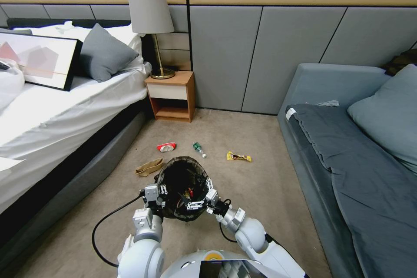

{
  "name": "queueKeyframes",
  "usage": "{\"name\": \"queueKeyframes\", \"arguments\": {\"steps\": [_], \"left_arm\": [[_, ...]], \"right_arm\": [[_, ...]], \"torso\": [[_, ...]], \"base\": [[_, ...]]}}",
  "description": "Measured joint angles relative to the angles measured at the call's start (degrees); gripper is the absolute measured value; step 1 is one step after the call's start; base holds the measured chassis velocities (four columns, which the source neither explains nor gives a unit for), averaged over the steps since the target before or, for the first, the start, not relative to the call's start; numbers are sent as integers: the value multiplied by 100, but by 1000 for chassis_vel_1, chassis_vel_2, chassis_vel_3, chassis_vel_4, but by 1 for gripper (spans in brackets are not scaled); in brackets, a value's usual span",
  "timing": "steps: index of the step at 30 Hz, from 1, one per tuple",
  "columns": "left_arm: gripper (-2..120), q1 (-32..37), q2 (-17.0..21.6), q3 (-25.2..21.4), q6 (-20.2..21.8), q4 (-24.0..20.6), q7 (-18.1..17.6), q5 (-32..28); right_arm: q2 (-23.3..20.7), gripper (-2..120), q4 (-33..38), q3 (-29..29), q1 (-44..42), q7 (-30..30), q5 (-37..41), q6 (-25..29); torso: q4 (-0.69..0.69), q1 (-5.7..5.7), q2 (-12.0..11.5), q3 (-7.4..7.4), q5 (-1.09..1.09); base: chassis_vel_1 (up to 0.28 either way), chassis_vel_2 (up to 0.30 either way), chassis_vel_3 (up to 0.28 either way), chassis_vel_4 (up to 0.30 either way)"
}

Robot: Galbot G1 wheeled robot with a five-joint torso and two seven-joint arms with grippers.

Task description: Pick up the trash bin, then pick up the garbage from the floor and place it into the trash bin.

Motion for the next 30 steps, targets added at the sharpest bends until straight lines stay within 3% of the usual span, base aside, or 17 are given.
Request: {"name": "queueKeyframes", "arguments": {"steps": [7,11,19,30], "left_arm": [[6,-1,24,-89,-2,20,0,-62],[6,-5,25,-130,-2,-9,1,-108],[6,-6,33,-217,-5,-60,2,-176],[6,-57,39,-278,-13,-69,8,-211]], "right_arm": [[230,100,838,574,-665,819,-490,169],[374,100,1065,958,-1073,964,-592,385],[644,100,1121,1443,-1541,1134,-623,667],[1009,100,545,2114,-1849,1458,-605,1170]], "torso": [[-1,0,0,0,-1],[-1,0,0,0,-1],[-1,0,0,0,-1],[-1,0,0,0,0]], "base": [[0,0,0,0],[0,0,0,0],[0,0,0,0],[0,0,0,0]]}}
